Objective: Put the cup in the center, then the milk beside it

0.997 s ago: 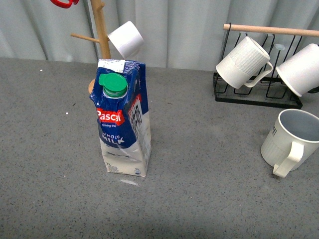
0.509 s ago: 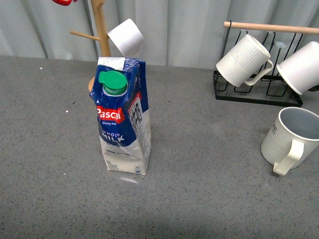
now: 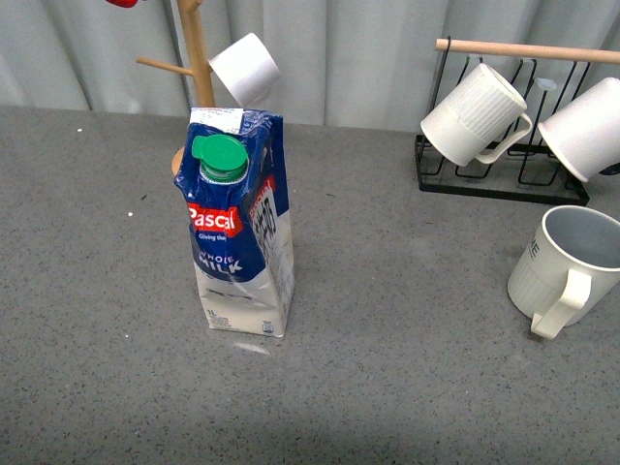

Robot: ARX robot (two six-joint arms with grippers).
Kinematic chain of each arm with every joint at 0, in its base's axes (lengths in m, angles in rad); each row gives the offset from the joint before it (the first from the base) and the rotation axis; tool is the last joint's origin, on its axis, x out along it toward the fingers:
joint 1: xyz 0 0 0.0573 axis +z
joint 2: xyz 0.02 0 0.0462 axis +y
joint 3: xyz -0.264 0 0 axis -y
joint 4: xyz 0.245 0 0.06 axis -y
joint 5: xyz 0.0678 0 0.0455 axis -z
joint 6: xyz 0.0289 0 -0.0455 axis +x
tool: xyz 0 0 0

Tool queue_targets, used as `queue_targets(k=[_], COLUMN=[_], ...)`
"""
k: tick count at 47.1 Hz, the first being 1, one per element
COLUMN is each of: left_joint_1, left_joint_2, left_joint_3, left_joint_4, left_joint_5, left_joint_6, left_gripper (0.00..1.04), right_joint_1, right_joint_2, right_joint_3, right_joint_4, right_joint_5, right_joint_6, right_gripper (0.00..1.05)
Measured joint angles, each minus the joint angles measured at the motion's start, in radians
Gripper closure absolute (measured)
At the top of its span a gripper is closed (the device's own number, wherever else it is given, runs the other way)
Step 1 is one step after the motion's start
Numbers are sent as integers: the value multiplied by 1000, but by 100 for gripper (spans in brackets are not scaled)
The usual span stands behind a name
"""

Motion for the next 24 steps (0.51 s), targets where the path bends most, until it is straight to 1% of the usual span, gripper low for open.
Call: queue_targets(k=[24], left_joint_1=[0], left_joint_2=[0], left_joint_3=[0], left_joint_4=[0], left_joint_5=[0], left_joint_6=[0], left_gripper=[6], right_joint_1=[0], right_joint_2=[0], right_joint_3=[0], right_joint_4=[0], right_joint_5=[0], right_joint_6=[0], right_gripper=[9])
